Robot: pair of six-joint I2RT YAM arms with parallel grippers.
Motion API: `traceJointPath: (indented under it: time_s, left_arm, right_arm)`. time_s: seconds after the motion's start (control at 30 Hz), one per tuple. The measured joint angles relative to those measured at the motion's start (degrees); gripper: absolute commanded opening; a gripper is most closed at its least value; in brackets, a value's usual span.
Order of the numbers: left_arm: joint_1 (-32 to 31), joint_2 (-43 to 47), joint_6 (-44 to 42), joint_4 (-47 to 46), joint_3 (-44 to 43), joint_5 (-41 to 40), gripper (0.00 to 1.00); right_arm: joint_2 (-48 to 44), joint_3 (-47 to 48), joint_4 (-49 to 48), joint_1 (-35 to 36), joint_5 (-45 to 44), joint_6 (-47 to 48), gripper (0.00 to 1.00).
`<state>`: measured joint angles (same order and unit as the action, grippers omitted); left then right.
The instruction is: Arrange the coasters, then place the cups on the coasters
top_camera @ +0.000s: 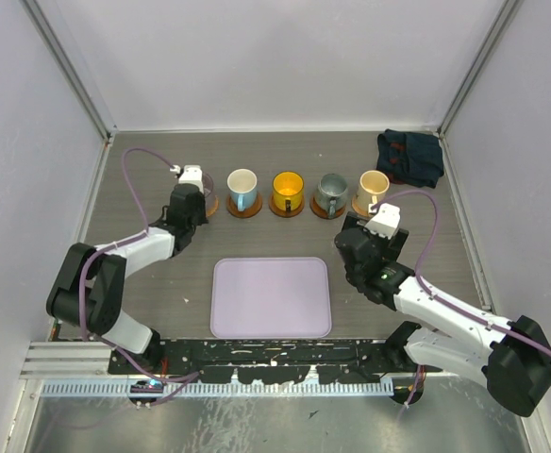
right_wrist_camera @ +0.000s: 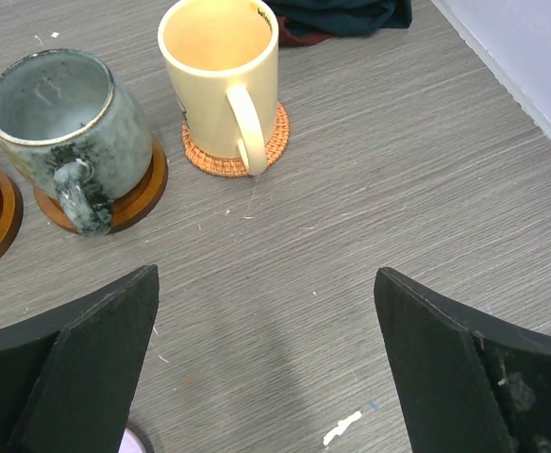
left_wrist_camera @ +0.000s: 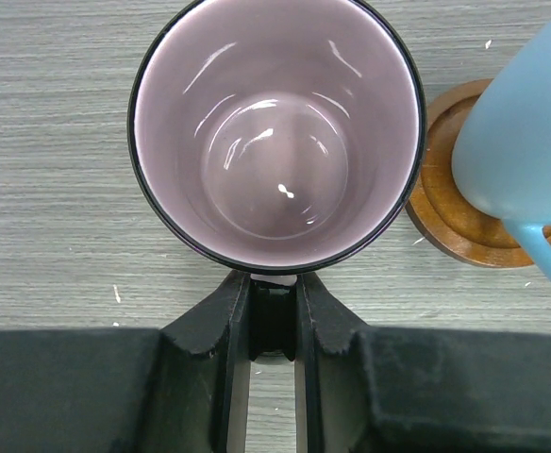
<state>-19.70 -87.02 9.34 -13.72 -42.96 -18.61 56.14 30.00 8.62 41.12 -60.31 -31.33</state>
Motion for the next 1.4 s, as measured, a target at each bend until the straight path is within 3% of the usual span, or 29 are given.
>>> traceJointPath:
  time_s: [1.4]
  left_arm:
    - [0.7,-1.62,0.39,-2.8,1.55,-0.26,0.0]
  right_arm:
    - [2.64,0.0,-0.02,0.0,2.23,-0.13,1.0]
